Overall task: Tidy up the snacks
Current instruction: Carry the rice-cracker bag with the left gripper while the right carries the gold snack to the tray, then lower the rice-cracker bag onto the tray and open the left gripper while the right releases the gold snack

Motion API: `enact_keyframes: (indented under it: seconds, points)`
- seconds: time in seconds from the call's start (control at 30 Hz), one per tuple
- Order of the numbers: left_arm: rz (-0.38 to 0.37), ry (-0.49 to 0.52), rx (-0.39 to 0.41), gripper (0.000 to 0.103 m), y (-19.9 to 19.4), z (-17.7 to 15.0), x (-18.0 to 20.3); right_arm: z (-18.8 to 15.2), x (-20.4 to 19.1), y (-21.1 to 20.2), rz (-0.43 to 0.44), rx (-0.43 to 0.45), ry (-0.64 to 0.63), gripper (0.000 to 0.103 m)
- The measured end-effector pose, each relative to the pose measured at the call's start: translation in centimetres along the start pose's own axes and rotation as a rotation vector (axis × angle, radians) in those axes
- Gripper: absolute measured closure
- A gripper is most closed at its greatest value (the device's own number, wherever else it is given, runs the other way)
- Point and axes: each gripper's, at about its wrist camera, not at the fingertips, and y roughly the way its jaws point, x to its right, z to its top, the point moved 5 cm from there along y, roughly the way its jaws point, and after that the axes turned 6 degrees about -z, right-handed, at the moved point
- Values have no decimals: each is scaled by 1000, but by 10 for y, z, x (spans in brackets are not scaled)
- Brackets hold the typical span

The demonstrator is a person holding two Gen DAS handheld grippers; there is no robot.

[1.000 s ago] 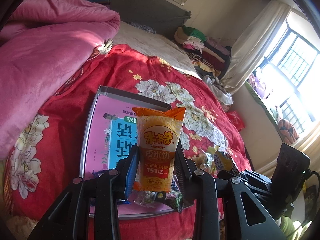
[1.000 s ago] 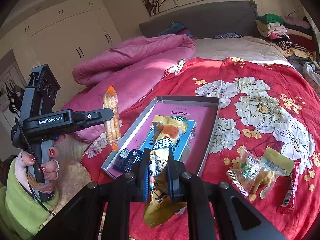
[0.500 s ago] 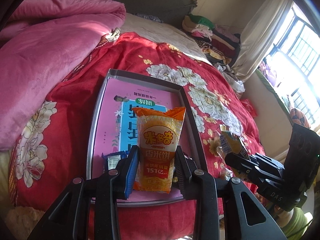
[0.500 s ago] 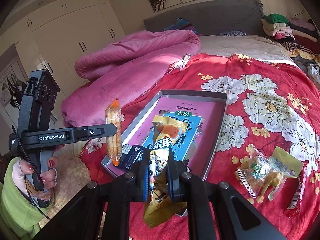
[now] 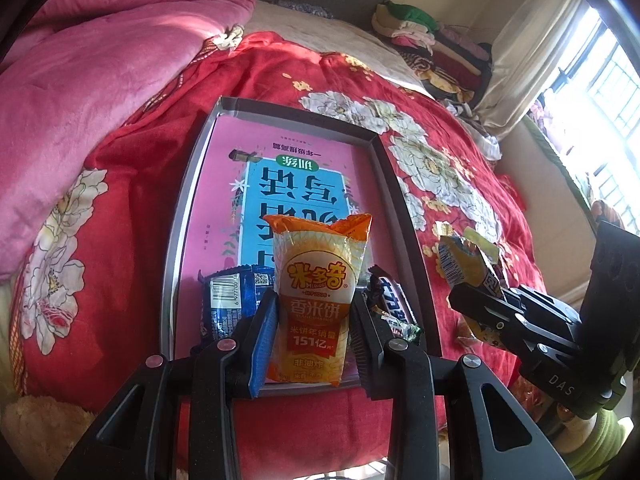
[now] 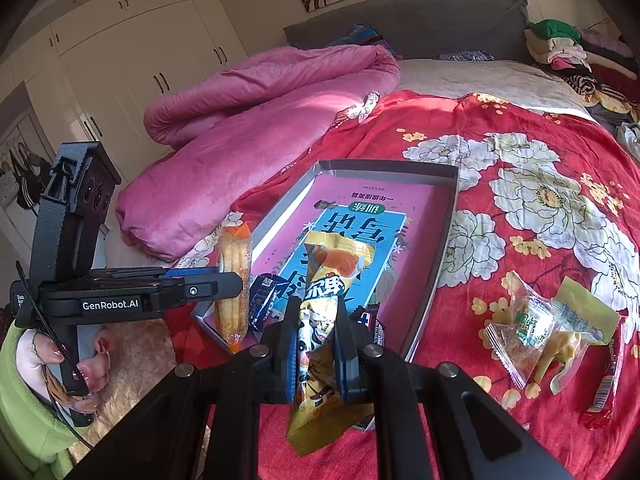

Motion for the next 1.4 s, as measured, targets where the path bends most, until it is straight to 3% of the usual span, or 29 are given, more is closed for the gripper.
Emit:
enact_keyframes:
  seconds: [0.87, 0.97, 1.03, 1.4]
  points:
    - [19, 22, -58, 67, 23, -8, 1, -18, 9, 43, -38, -104, 28, 87]
    - [18, 19, -55, 67, 24, -8, 0, -18, 9, 41, -35, -95, 28, 81]
    - [18, 18, -48, 67, 25, -8, 0, -17, 9, 38, -36, -84, 27, 71]
    - [20, 20, -34, 67, 30, -5, -3, -19, 14, 16, -25, -58, 46, 62]
